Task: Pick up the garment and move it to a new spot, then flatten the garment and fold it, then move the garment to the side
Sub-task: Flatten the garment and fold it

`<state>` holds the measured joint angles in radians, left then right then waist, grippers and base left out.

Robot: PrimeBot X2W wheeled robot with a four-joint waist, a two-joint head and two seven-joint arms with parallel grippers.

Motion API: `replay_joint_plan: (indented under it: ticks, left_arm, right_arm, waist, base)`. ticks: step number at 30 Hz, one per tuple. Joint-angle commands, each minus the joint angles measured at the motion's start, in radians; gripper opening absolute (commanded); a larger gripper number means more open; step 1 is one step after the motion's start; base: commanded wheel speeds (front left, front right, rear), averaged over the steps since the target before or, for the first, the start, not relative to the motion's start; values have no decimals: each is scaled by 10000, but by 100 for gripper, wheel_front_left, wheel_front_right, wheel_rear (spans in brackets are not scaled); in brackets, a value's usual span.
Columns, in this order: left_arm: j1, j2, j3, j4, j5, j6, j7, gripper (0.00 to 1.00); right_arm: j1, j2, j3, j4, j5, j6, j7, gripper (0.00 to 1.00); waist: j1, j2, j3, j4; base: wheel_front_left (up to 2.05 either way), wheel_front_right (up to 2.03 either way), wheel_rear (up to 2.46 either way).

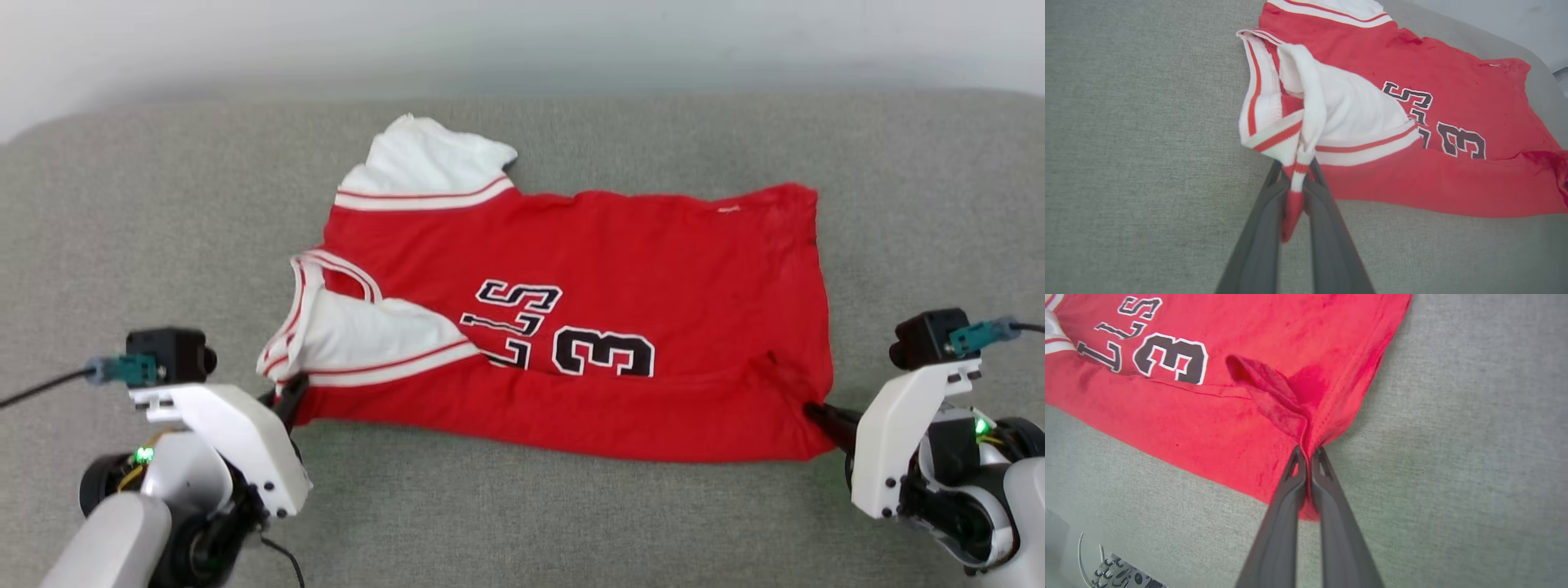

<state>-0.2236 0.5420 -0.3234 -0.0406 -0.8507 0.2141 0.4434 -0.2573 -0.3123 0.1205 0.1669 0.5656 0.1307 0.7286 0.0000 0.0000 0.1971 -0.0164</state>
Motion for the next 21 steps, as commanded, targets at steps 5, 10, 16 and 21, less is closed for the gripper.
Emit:
replay_joint_plan:
  ticks: [5,10,16,21]
  left_arm:
    - [949,-5,62,-316,-55,316,-201,0]
    - [1855,70,98,-655,-198,609,-113,0]
    - [2524,-129,-148,-404,-549,592,154,0]
    - [2127,-521,-227,472,-691,417,-17,100]
  right_arm:
    - [714,-29,-45,-493,10,-2,130,0]
    - [1466,79,-300,-925,-54,-2,367,0]
    - [2225,372,-711,-942,-253,-2,497,0]
    - [2379,624,-932,-475,-453,0,-105,100]
  waist:
    - [0,0,-929,46]
    - [0,0,-1385,102]
    - [0,0,-1461,114]
    - [0,0,-1393,101]
  base:
    - [0,0,0]
    - [0,0,0]
    - [0,0,0]
    - [0,0,0]
